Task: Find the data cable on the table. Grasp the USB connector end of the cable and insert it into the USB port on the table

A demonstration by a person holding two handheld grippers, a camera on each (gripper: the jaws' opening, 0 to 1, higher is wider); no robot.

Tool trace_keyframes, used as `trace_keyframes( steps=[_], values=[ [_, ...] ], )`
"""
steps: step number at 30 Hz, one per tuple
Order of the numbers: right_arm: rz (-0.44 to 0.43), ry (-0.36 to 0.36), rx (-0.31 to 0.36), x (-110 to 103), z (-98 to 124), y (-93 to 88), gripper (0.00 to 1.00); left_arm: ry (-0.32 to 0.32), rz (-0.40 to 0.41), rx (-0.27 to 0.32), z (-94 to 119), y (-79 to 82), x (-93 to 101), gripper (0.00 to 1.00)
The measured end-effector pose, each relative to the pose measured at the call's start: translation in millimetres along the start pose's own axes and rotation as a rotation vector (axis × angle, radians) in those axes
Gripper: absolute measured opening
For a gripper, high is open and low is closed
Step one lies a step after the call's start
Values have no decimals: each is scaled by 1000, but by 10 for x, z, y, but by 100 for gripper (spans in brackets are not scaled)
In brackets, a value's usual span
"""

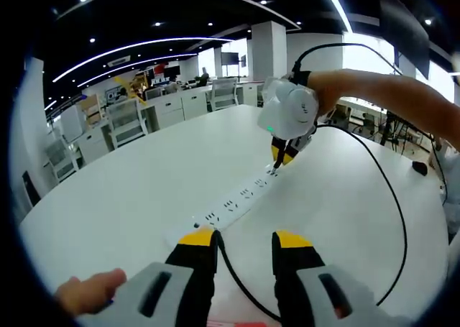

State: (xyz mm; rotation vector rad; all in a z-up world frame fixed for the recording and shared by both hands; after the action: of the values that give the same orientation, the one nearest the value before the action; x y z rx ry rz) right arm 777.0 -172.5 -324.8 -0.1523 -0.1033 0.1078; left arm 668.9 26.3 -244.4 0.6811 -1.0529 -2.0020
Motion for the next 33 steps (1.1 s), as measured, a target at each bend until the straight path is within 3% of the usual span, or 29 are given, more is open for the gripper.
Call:
trace_keyframes(
  steps=[23, 33],
  values=[
    [10, 17, -44, -2, -18, 3, 9, 0, 0, -1, -4, 0, -6, 31],
    [-17, 39, 42, -46, 47, 119, 9, 1, -1, -4, -1, 0, -4, 31]
  ],
)
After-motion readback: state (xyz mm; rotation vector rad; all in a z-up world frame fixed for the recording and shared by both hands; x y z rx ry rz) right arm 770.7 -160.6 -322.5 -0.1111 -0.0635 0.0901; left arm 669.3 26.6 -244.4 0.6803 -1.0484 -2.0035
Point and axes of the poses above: the point that each gripper's makers call its tool centre point, and the gripper's own axes: z roughly backward along the fingers, x roughly to its right, y roughly out of its top, the point moved 1 cm from there along z, roughly backward along the fingers, and after that the axes turned 8 degrees about y, right-handed, at the moved point
